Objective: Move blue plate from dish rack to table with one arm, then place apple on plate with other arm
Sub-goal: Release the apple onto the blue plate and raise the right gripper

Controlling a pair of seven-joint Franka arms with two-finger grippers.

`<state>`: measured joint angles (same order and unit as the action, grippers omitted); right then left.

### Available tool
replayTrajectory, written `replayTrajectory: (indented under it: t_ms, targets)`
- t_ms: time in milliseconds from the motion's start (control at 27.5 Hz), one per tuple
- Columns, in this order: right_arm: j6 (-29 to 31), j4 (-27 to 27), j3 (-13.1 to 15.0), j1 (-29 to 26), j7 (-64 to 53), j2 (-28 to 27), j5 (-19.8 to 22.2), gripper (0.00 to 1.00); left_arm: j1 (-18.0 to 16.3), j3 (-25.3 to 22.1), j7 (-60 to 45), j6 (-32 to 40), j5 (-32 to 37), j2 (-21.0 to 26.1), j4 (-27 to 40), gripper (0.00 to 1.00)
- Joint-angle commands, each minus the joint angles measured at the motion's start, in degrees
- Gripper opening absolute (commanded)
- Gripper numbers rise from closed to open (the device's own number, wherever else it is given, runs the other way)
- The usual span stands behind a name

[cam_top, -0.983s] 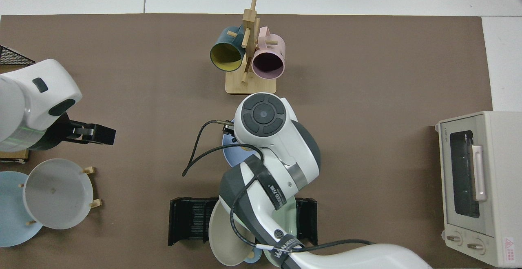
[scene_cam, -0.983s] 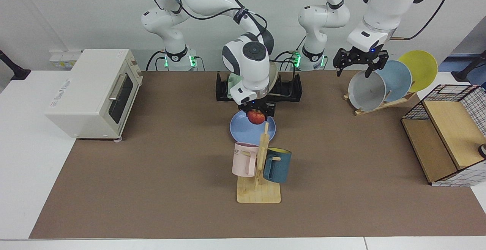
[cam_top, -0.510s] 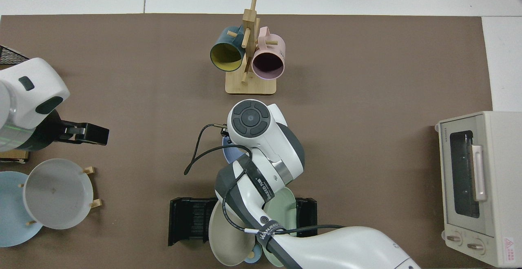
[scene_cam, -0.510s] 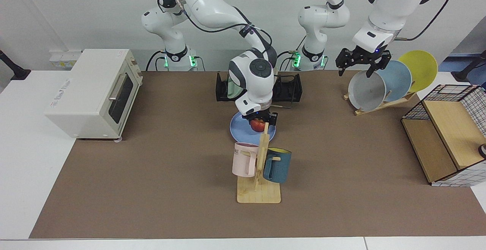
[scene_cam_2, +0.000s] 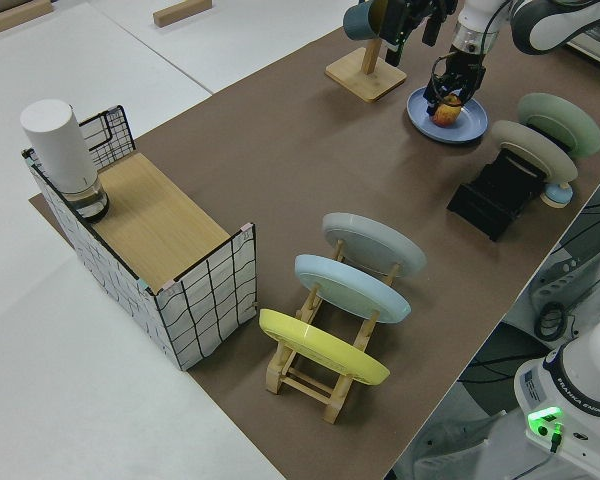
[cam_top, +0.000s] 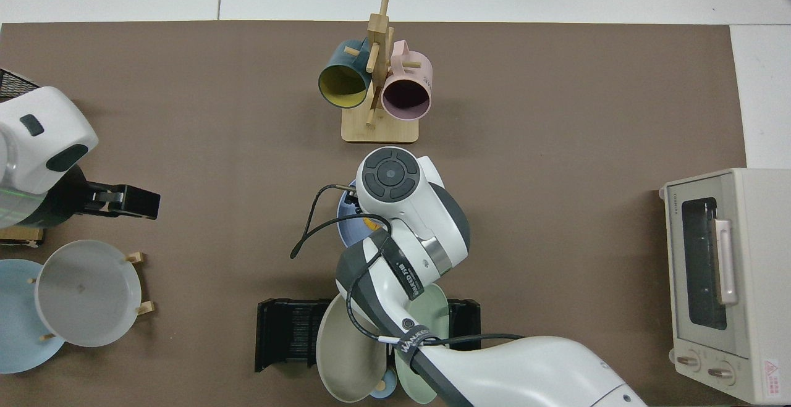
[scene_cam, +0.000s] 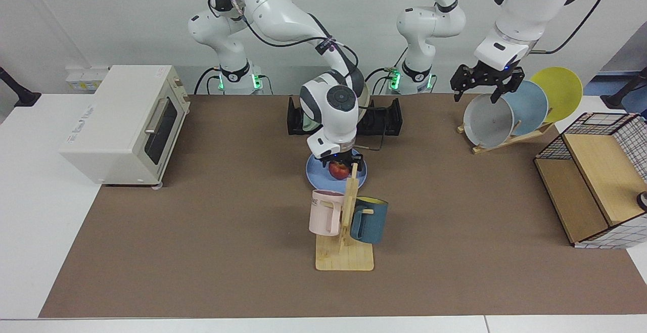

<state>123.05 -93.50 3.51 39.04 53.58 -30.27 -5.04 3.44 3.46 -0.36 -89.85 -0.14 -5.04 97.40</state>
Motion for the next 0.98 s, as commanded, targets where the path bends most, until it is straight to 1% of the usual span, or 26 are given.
replayTrajectory:
  t_ms: [0, 73, 182, 255, 328, 437, 546, 656, 838, 947]
  targets:
    - [-2.10, 1.47, -0.43, -1.24, 0.04, 2.76, 0.39, 1.00, -0.18, -0.12, 0.27, 1.26, -0.74, -0.23, -0.54, 1.00]
    - [-5.09, 3.05, -0.17, -1.24, -0.49, 3.11, 0.29, 1.00, -0.18, -0.12, 0.27, 1.26, -0.74, -0.23, -0.54, 1.00]
    - [-7.03, 5.51, -0.08, -1.77, -0.93, 3.99, 0.91, 1.00, -0.18, -0.12, 0.27, 1.26, -0.74, -0.23, -0.54, 1.00]
    - [-7.21, 6.83, 0.01, -1.86, -2.15, 4.34, 1.00, 1.00, -0.18, -0.12, 0.27, 1.26, -0.74, -0.23, -0.54, 1.00]
    - [-7.21, 7.01, -0.08, -2.73, -5.48, 5.48, 0.82, 1.00, -0.18, -0.12, 0.27, 1.26, -0.74, -0.23, -0.54, 1.00]
    - [-7.21, 6.84, -0.08, -5.89, -12.07, 7.76, -0.14, 1.00, -0.18, -0.12, 0.27, 1.26, -0.74, -0.23, -0.54, 1.00]
    - [-7.65, 5.26, -0.25, -10.02, -19.71, 10.49, 0.03, 1.00, -0.27, -0.12, 0.27, 1.26, -0.74, -0.23, -0.54, 1.00]
    - [-8.09, 3.06, -0.17, -12.92, -27.18, 12.86, 0.73, 1.00, -0.27, -0.12, 0.27, 1.26, -0.74, -0.23, -0.54, 1.00]
    - [-8.70, -0.54, -0.08, -18.98, -38.34, 15.68, 1.09, 1.00, -0.27, -0.12, 0.27, 1.26, -0.74, -0.23, -0.54, 1.00]
    - [-10.54, -1.07, -0.16, -23.90, -47.57, 16.65, 1.09, 1.00, -0.27, -0.12, 0.27, 1.26, -0.74, -0.23, -0.54, 1.00]
